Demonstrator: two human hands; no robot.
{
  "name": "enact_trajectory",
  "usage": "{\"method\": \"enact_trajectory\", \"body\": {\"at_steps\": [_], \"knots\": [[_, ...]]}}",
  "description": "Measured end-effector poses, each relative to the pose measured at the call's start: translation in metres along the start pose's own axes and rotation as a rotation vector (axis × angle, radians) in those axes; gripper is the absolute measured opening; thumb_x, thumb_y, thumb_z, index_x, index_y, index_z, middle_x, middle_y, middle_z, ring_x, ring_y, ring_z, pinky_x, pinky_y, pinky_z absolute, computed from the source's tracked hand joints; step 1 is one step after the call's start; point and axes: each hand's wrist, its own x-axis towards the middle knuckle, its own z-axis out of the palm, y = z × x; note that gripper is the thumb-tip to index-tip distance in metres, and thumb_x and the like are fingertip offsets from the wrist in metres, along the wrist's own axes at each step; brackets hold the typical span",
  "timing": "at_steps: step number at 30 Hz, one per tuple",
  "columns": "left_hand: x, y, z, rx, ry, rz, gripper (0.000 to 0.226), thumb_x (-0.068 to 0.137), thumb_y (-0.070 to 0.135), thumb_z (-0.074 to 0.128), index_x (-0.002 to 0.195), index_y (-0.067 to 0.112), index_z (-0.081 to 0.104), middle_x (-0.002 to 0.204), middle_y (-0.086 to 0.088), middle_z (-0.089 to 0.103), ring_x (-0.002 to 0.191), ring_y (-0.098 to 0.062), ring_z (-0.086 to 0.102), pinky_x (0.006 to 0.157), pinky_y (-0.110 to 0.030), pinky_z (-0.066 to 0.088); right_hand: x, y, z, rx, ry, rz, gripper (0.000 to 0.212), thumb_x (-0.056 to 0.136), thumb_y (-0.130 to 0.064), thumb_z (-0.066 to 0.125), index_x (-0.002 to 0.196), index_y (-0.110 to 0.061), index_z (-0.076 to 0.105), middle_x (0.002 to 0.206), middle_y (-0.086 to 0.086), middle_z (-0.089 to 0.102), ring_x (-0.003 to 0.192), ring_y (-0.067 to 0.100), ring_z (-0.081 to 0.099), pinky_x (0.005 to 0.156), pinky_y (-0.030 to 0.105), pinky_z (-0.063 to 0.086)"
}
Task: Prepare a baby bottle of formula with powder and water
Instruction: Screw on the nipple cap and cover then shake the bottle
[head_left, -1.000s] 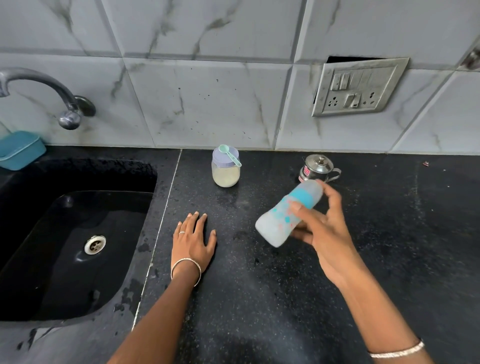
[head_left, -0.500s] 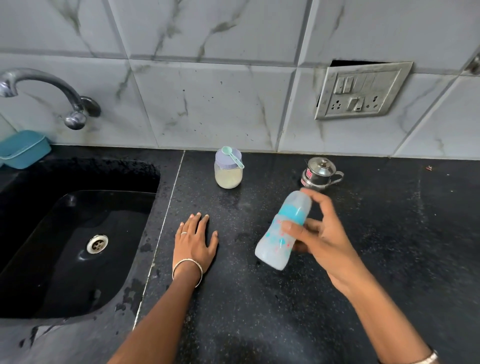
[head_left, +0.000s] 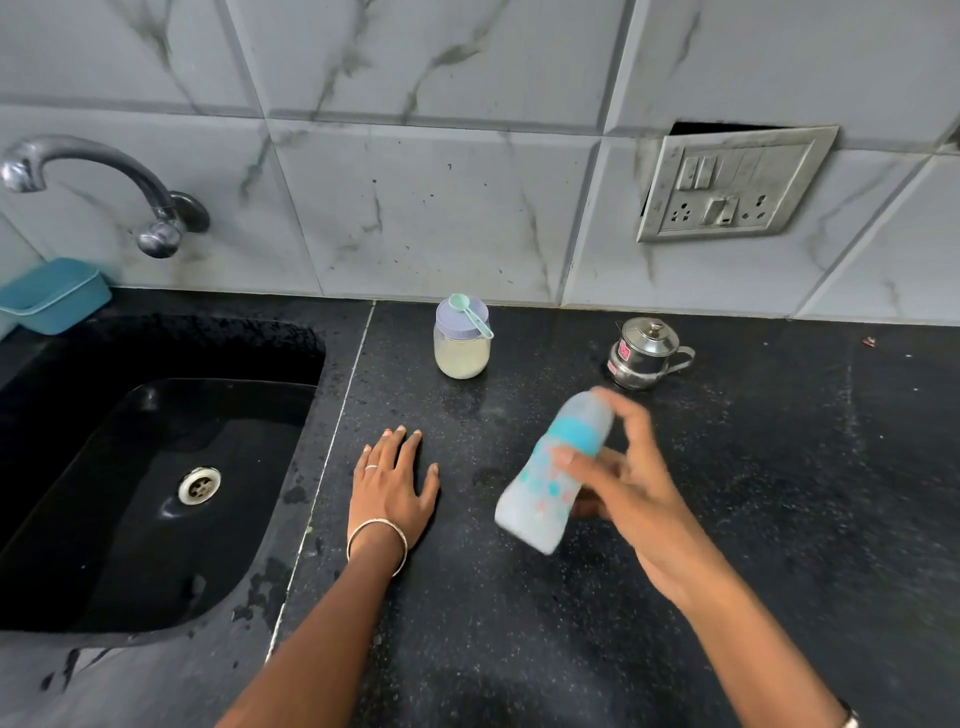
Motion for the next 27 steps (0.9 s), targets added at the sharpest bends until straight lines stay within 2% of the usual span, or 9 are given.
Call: {"method": "enact_trajectory", "body": {"at_steps": [2,6,8,11,16,20,24,25,27], "knots": [[0.000,0.000,0.000,0.003,-0.001,0.000,0.064,0.094,0.055,0.033,0.144,0.019,0.051,0.153,-0.006,0.047,0.147,-0.025,0.036,0.123,-0.043,0.023,-0.001,-0.002,0.000,-0.073,-0.045,0.026,0.066,0.083,-0.021,0.083,0.132,-0.049,0.049,0.110,0.015,0.075,0.095,0.020,0.077,0.071,0.030,0.061],[-0.001,-0.001,0.001,0.006,-0.003,0.002,0.065,0.094,0.055,0.030,0.143,0.019,0.051,0.152,-0.006,0.048,0.147,-0.026,0.036,0.123,-0.044,0.024,0.011,-0.004,-0.001,0.185,0.176,-0.047,0.061,0.094,-0.019,0.072,0.140,-0.036,0.036,0.121,0.007,0.070,0.097,0.015,0.076,0.074,0.031,0.063],[0.000,-0.001,0.001,0.002,-0.008,0.000,0.066,0.093,0.056,0.029,0.143,0.019,0.051,0.152,-0.006,0.048,0.146,-0.026,0.036,0.123,-0.045,0.024,0.011,-0.004,-0.003,0.101,0.088,-0.051,0.064,0.092,-0.020,0.074,0.140,-0.041,0.037,0.124,0.005,0.067,0.102,0.014,0.075,0.077,0.033,0.063],[0.000,0.000,0.001,0.004,-0.012,-0.004,0.068,0.093,0.057,0.027,0.144,0.019,0.051,0.153,-0.006,0.047,0.147,-0.026,0.036,0.123,-0.045,0.024,0.005,-0.007,-0.003,-0.054,-0.126,0.038,0.068,0.080,-0.025,0.083,0.133,-0.051,0.049,0.122,0.012,0.070,0.105,0.022,0.074,0.076,0.037,0.062],[0.000,-0.001,0.001,0.005,-0.019,-0.005,0.063,0.095,0.054,0.034,0.144,0.019,0.050,0.153,-0.006,0.046,0.147,-0.026,0.035,0.123,-0.044,0.023,0.012,-0.004,-0.002,0.133,0.155,-0.115,0.057,0.094,-0.021,0.071,0.138,-0.043,0.042,0.116,-0.001,0.071,0.103,0.015,0.074,0.075,0.032,0.061],[-0.001,0.000,0.000,0.008,-0.030,-0.005,0.061,0.096,0.053,0.036,0.145,0.019,0.049,0.154,-0.006,0.045,0.148,-0.025,0.034,0.124,-0.044,0.022,0.006,-0.009,-0.001,-0.004,-0.030,0.037,0.058,0.091,-0.021,0.075,0.136,-0.045,0.048,0.112,0.008,0.072,0.092,0.016,0.077,0.069,0.033,0.062],[-0.001,0.000,0.000,-0.006,-0.034,-0.005,0.054,0.099,0.046,0.048,0.146,0.018,0.048,0.155,-0.006,0.044,0.148,-0.026,0.033,0.124,-0.044,0.021,0.019,-0.013,-0.007,0.128,0.226,-0.002,0.052,0.095,-0.023,0.072,0.138,-0.035,0.045,0.115,0.006,0.070,0.093,0.016,0.074,0.069,0.037,0.065],[-0.001,0.000,0.000,-0.006,-0.035,-0.003,0.054,0.099,0.046,0.048,0.146,0.018,0.048,0.155,-0.006,0.044,0.149,-0.025,0.033,0.124,-0.044,0.021,0.021,-0.013,-0.009,0.130,0.233,-0.018,0.055,0.095,-0.023,0.071,0.140,-0.036,0.042,0.115,0.004,0.070,0.096,0.017,0.074,0.069,0.036,0.064],[-0.001,0.000,-0.001,-0.001,-0.029,0.000,0.056,0.099,0.049,0.044,0.146,0.019,0.048,0.155,-0.006,0.044,0.148,-0.025,0.033,0.124,-0.044,0.021,0.018,-0.016,-0.010,0.046,0.102,0.029,0.061,0.090,-0.023,0.076,0.140,-0.041,0.044,0.113,0.006,0.072,0.099,0.020,0.076,0.069,0.035,0.063]]}}
